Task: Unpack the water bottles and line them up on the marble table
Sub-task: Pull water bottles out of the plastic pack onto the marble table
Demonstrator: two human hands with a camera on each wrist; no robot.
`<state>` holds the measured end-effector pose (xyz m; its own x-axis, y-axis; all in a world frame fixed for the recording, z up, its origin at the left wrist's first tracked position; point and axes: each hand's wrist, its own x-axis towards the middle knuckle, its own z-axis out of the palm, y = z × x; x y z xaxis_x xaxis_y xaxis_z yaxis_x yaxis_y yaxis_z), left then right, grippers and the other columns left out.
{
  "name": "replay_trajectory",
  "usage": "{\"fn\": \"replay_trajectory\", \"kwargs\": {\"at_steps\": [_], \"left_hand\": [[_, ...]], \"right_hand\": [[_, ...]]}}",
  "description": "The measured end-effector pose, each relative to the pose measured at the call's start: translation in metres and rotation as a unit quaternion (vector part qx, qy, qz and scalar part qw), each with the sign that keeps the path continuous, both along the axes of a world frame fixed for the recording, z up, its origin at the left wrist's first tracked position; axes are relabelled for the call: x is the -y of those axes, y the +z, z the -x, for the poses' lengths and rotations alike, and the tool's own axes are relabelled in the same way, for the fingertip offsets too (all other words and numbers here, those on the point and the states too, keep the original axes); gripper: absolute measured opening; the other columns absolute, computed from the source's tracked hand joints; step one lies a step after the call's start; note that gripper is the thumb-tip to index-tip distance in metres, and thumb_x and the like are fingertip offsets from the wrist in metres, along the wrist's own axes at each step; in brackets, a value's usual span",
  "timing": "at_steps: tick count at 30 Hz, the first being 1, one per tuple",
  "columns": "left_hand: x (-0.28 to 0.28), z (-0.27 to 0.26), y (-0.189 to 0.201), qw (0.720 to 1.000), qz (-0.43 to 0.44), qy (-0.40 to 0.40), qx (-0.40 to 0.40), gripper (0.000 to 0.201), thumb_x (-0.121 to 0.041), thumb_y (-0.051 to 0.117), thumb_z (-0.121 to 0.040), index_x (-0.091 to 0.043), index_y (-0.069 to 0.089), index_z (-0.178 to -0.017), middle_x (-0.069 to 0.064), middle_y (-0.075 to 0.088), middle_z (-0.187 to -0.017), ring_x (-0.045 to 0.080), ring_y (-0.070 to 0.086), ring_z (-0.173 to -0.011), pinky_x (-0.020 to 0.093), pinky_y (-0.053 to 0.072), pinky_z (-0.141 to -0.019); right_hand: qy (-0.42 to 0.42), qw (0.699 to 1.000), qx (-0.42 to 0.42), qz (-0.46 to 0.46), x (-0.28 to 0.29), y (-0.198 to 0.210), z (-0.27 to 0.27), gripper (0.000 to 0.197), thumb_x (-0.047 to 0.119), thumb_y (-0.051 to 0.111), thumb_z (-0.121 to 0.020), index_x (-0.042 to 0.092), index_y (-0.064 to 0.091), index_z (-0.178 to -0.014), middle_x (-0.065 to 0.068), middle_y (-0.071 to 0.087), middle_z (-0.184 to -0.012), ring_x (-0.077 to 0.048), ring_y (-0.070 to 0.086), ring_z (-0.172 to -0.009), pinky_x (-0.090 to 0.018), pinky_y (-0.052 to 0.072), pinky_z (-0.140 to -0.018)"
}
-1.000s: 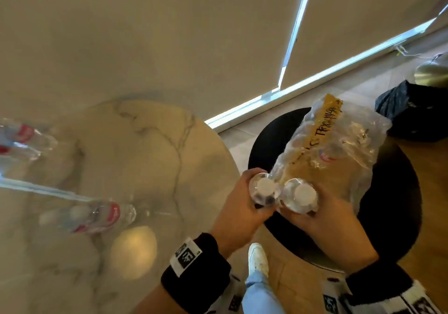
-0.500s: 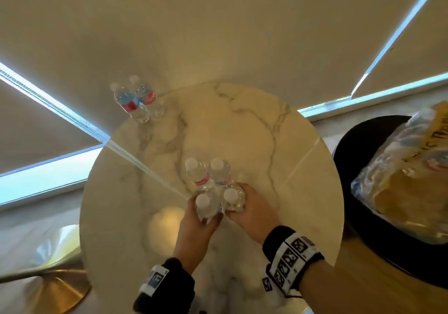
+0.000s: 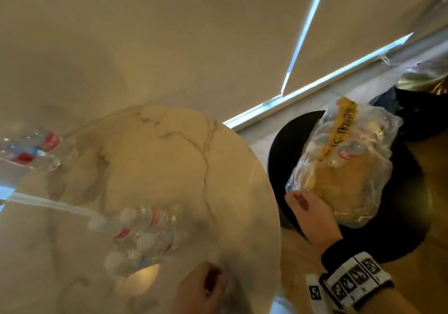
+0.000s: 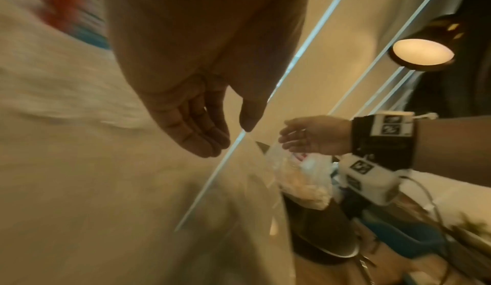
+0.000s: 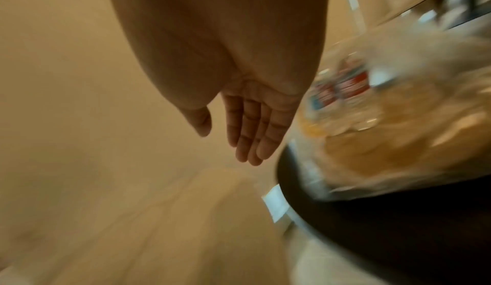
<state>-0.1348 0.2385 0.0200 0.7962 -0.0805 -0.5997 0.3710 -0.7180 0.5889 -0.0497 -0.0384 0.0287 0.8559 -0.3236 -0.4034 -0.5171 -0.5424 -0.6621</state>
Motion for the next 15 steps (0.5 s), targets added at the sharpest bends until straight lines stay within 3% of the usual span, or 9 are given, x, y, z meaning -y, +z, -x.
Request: {"fn": "replay_trajectory", "kwargs": {"at_steps": [1, 2, 5, 9, 10, 12, 13, 14, 15], "left_hand": [[0.031, -0.016, 0.004, 0.999, 0.025, -0.022, 0.013, 0.007, -0.052, 0.066, -0.080, -0.056, 0.061, -0.079, -0.042, 0.059, -0.097, -0.009, 0.065, -0.087, 0.007, 0.052, -0.072], [0.063, -0.031, 0.009, 0.998, 0.058, -0.030, 0.025, 0.005, -0.052, 0.065, -0.082, -0.055, 0.064, -0.086, -0.037, 0.064, -0.095, -0.006, 0.067, -0.085, 0.011, 0.053, -0.074], [0.163, -0.088, 0.004, 0.984, 0.163, -0.052, 0.053, 0.012, -0.033, 0.061, -0.097, -0.032, 0.071, -0.105, -0.017, 0.073, -0.096, -0.001, 0.069, -0.090, 0.016, 0.055, -0.079], [0.281, -0.167, -0.013, 0.973, 0.181, -0.126, 0.060, 0.035, -0.031, 0.051, -0.103, -0.025, 0.057, -0.137, -0.008, 0.063, -0.133, 0.002, 0.058, -0.121, 0.024, 0.046, -0.109], [0.299, -0.183, -0.014, 0.975, 0.149, -0.146, 0.073, 0.037, -0.030, 0.050, -0.103, -0.022, 0.054, -0.140, -0.005, 0.059, -0.137, 0.006, 0.055, -0.125, 0.022, 0.041, -0.111], [0.333, -0.215, -0.023, 0.980, 0.068, -0.167, 0.083, 0.035, -0.031, 0.048, -0.103, -0.021, 0.057, -0.135, -0.003, 0.058, -0.132, 0.014, 0.053, -0.123, 0.017, 0.037, -0.098], [0.343, -0.227, -0.032, 0.982, 0.051, -0.166, 0.078, 0.033, -0.035, 0.047, -0.102, -0.026, 0.061, -0.131, -0.005, 0.060, -0.128, 0.015, 0.056, -0.118, 0.016, 0.037, -0.093], [0.352, -0.239, -0.042, 0.983, 0.051, -0.162, 0.073, 0.030, -0.041, 0.046, -0.100, -0.035, 0.063, -0.124, -0.009, 0.062, -0.123, 0.014, 0.059, -0.112, 0.018, 0.041, -0.095], [0.358, -0.250, -0.052, 0.986, 0.053, -0.144, 0.062, 0.029, -0.050, 0.044, -0.095, -0.043, 0.063, -0.116, -0.013, 0.064, -0.117, 0.013, 0.063, -0.106, 0.026, 0.049, -0.097]], "right_hand": [[-0.059, 0.998, -0.007, 0.012, 0.031, -0.011, -0.006, 0.022, 0.034, 0.056, -0.097, 0.016, 0.068, -0.098, -0.004, 0.070, -0.090, -0.021, 0.064, -0.085, -0.035, 0.049, -0.079], [-0.111, 0.993, -0.022, 0.017, 0.060, -0.022, -0.014, 0.027, 0.033, 0.054, -0.097, 0.011, 0.069, -0.102, -0.008, 0.070, -0.093, -0.022, 0.061, -0.083, -0.034, 0.048, -0.078], [-0.192, 0.980, -0.041, 0.035, 0.132, -0.054, -0.041, 0.030, 0.029, 0.054, -0.095, 0.008, 0.067, -0.112, -0.017, 0.072, -0.107, -0.028, 0.062, -0.086, -0.035, 0.049, -0.078], [-0.188, 0.981, -0.047, 0.024, 0.177, -0.069, -0.084, 0.045, 0.026, 0.061, -0.095, 0.011, 0.049, -0.136, -0.013, 0.061, -0.131, -0.033, 0.059, -0.118, -0.036, 0.045, -0.095], [-0.157, 0.985, -0.052, 0.049, 0.182, -0.071, -0.093, 0.044, 0.032, 0.061, -0.095, 0.014, 0.051, -0.134, -0.012, 0.061, -0.131, -0.032, 0.059, -0.121, -0.039, 0.044, -0.100], [-0.152, 0.987, -0.033, 0.031, 0.197, -0.075, -0.109, 0.046, 0.046, 0.064, -0.090, 0.017, 0.060, -0.126, -0.010, 0.066, -0.127, -0.031, 0.061, -0.119, -0.041, 0.044, -0.103], [-0.159, 0.987, -0.023, 0.023, 0.200, -0.075, -0.114, 0.049, 0.050, 0.064, -0.089, 0.017, 0.061, -0.126, -0.010, 0.066, -0.127, -0.031, 0.061, -0.118, -0.040, 0.044, -0.103], [-0.157, 0.987, -0.035, 0.024, 0.204, -0.076, -0.119, 0.053, 0.053, 0.062, -0.089, 0.017, 0.061, -0.128, -0.010, 0.065, -0.129, -0.031, 0.060, -0.119, -0.038, 0.042, -0.101], [-0.154, 0.986, -0.050, 0.028, 0.206, -0.077, -0.121, 0.055, 0.054, 0.059, -0.090, 0.017, 0.059, -0.131, -0.010, 0.064, -0.131, -0.031, 0.058, -0.120, -0.037, 0.041, -0.099]]}}
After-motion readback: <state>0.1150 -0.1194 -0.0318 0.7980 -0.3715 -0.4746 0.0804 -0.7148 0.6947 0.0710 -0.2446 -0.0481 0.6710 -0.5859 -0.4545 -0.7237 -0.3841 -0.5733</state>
